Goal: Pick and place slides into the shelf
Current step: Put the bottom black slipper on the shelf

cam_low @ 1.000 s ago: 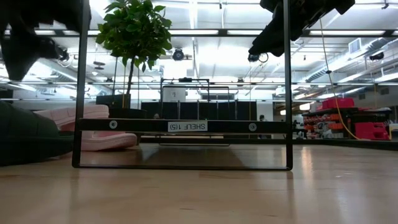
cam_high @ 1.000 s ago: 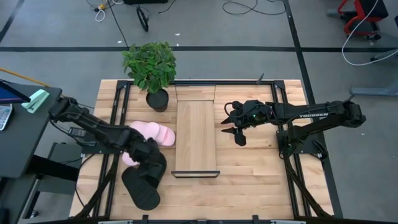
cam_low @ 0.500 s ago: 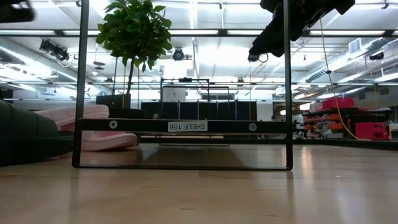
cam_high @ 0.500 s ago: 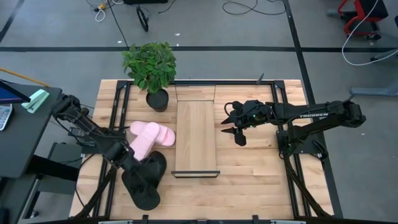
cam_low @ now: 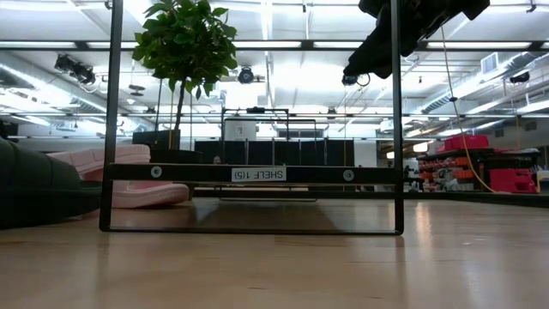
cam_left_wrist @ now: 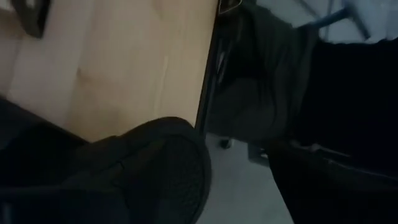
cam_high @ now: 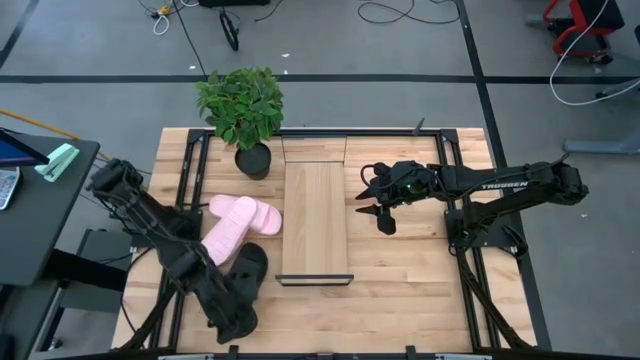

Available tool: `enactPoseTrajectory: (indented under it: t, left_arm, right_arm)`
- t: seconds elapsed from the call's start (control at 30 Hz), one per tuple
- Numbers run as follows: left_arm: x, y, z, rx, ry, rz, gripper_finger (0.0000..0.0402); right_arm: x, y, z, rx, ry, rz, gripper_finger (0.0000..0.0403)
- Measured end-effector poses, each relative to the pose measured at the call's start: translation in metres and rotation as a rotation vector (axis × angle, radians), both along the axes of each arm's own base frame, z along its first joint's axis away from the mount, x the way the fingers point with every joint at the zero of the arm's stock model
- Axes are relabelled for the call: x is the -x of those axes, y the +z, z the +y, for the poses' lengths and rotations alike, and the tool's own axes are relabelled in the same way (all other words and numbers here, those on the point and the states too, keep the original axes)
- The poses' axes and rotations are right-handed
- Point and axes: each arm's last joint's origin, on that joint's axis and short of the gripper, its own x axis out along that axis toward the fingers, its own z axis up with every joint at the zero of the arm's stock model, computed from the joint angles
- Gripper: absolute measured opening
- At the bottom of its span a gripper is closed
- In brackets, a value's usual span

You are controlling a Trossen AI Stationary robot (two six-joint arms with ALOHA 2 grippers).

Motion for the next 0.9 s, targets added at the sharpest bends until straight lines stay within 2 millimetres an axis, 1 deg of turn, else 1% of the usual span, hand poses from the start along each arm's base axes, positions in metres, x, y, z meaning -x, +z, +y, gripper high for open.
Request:
enactPoseTrajectory:
  t: [0.1, 0.27, 0.4, 0.53, 0.63, 0.7, 0.8, 0.9]
  left_arm:
    - [-0.014, 0.008, -0.017, -0.055, -0.052, 0.079, 0.0245]
    - [-0.036, 0.023, -0.039, -0.163, -0.062, 0.184, 0.0208]
    - [-0.05, 0.026, -0.054, -0.268, -0.047, 0.3, 0.0186]
    - [-0.06, 0.016, -0.063, -0.385, 0.025, 0.52, 0.0169]
    - [-0.065, 0.009, -0.07, -0.415, 0.067, 0.661, 0.0158]
    - [-0.071, 0.004, -0.074, -0.41, 0.108, 0.708, 0.0153]
    - [-0.08, -0.001, -0.079, -0.386, 0.182, 0.731, 0.0145]
    - [-0.087, -0.008, -0.081, -0.372, 0.219, 0.76, 0.0135]
  right_arm:
    - [0.0, 0.0, 0.0, 0.0, 0.0, 0.0, 0.0172]
    - [0.0, 0.0, 0.0, 0.001, 0.001, 0.0, 0.0172]
    - [0.0, 0.0, 0.0, -0.006, -0.004, 0.0, 0.0172]
    - [0.001, -0.001, 0.0, 0.003, -0.019, 0.01, 0.0172]
    - [0.001, -0.002, -0.001, 0.023, -0.038, 0.024, 0.0172]
    - [0.002, -0.003, -0.002, 0.04, -0.055, 0.035, 0.0172]
    - [0.003, -0.004, -0.003, 0.056, -0.074, 0.049, 0.0172]
    - [0.004, -0.008, -0.003, 0.06, -0.081, 0.062, 0.0172]
